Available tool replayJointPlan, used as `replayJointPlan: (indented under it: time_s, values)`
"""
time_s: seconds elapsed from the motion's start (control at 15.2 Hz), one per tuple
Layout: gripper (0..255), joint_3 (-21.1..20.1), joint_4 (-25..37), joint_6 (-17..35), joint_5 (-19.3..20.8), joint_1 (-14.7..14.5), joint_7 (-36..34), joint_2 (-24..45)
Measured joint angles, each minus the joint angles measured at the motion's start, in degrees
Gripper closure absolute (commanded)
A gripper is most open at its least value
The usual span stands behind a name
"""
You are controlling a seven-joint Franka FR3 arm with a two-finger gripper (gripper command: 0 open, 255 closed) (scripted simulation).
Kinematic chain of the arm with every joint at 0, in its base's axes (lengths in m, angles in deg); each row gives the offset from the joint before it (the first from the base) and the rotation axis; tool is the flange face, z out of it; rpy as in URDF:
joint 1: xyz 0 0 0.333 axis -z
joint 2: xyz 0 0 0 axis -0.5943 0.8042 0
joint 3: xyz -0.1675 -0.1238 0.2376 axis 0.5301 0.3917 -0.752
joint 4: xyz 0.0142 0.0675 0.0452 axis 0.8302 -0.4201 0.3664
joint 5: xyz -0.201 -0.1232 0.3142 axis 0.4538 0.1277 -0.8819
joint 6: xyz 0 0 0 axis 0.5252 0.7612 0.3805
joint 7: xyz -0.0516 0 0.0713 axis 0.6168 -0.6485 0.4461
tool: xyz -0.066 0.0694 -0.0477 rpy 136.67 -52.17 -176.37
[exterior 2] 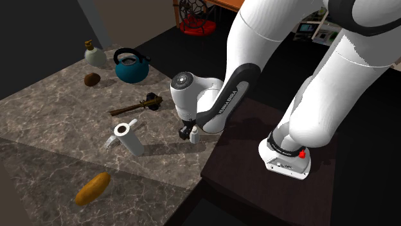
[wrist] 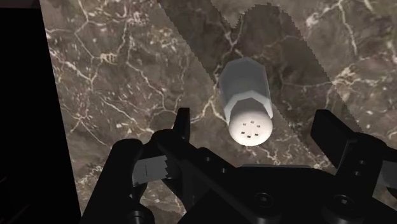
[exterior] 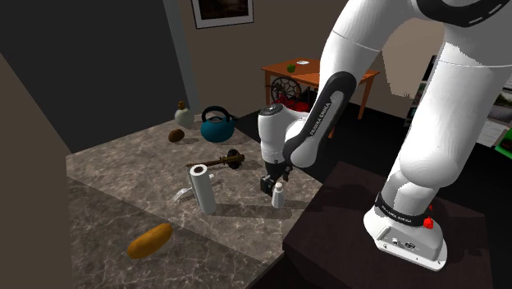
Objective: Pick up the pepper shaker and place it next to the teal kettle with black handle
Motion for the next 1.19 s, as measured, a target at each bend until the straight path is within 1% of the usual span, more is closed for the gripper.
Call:
replayJointPlan:
  time_s: [0.2,0.26,0.92,1.19]
  values:
    - [0,0.0,0.0,0.1,0.1,0.0,-0.1,0.1]
    - [255,0.0,0.0,0.1,0.1,0.0,-0.1,0.1]
    - [255,0.0,0.1,0.1,0.1,0.0,-0.1,0.0]
    - [255,-0.5,0.2,-2.6,-3.0,-0.1,2.3,-2.7]
